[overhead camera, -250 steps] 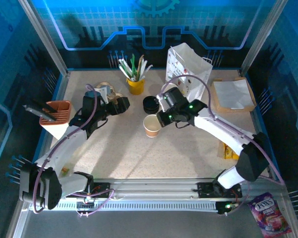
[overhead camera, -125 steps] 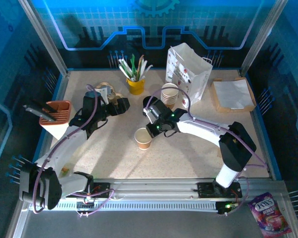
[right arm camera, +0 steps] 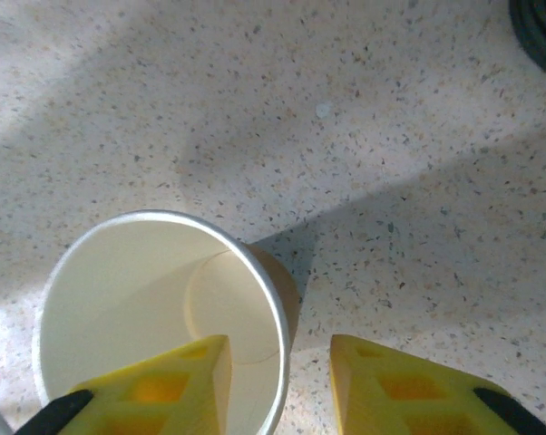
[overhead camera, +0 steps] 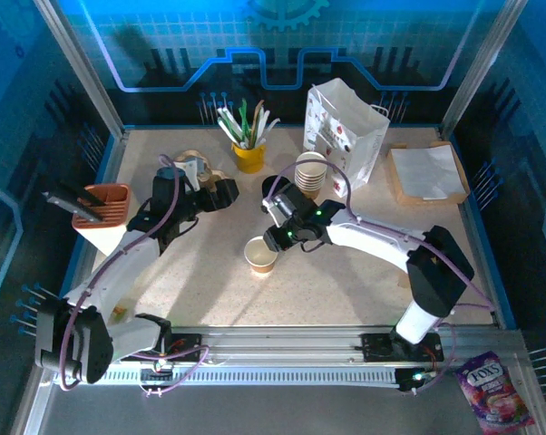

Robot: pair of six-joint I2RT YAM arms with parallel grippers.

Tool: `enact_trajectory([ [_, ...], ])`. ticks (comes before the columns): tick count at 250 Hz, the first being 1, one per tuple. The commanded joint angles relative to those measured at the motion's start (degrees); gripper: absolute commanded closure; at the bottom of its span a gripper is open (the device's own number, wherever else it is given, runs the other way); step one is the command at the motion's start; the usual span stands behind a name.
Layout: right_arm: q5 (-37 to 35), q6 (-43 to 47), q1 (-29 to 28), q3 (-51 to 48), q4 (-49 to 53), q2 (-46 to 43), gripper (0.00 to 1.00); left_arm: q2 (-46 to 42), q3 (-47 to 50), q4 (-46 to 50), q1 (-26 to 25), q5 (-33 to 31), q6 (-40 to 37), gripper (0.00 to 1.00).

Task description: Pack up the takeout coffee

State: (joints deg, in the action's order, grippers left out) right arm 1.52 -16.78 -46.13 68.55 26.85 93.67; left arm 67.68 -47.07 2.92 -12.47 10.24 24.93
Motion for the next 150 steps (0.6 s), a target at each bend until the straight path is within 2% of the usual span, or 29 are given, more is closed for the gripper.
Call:
enact_trajectory([
  [1, -1.1, 1.3, 1.9, 1.5, 1.9, -5.3, 0.59, -1.7, 0.8, -2.6, -1.3, 2.1, -1.2, 0.0],
  [77, -2.3, 3.0, 14.4, 5.0, 3.2, -9.5, 0.48, -0.2, -1.2, -3.7, -6.7, 2.2, -2.6, 0.0],
  [118, -2.4, 1.4, 21.0, 9.8, 3.5, -5.2, 0.45, 1.9, -3.8, -2.2, -9.5, 2.0, -4.3, 0.0],
  [150, -4.4, 0.9, 23.7, 14.5, 3.9, 0.0, 0.45, 2.8, -5.0, -1.3, -11.0, 1.4, -5.0, 0.0],
])
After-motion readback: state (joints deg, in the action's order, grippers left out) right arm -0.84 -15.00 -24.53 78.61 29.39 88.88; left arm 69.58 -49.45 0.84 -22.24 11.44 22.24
